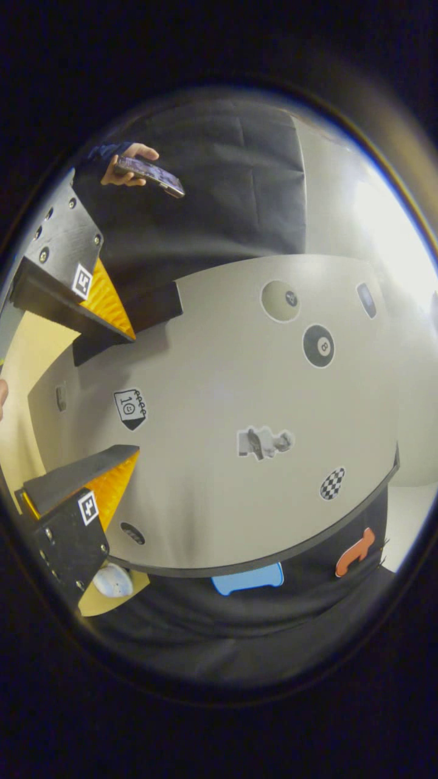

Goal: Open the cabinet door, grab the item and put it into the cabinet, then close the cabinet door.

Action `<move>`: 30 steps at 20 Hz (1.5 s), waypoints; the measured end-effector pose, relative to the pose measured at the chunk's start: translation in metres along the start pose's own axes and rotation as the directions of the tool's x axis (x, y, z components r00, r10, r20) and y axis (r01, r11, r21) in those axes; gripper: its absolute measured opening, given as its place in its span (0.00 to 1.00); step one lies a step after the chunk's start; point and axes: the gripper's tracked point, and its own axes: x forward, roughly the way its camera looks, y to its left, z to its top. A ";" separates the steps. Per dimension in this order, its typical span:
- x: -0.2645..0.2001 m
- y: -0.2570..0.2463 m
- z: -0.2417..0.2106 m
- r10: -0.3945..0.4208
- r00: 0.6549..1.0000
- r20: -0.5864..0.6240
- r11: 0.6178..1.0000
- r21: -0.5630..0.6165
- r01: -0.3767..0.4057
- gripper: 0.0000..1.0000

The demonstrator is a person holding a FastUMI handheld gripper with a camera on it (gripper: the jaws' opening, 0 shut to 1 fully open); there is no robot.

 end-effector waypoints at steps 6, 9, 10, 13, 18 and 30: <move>0.012 0.006 0.000 -0.001 1.000 -0.002 1.000 -0.010 0.001 0.98; 0.020 0.010 0.001 0.004 1.000 -0.006 1.000 -0.002 -0.004 0.98; 0.024 0.011 0.001 0.004 1.000 -0.007 1.000 -0.002 -0.004 0.98; 0.031 0.012 0.002 0.004 1.000 -0.006 1.000 -0.018 -0.005 0.98; 0.042 0.016 0.003 0.004 1.000 0.001 0.999 -0.051 -0.004 0.98; 0.050 0.020 0.006 -0.013 1.000 0.023 0.990 -0.137 0.016 0.98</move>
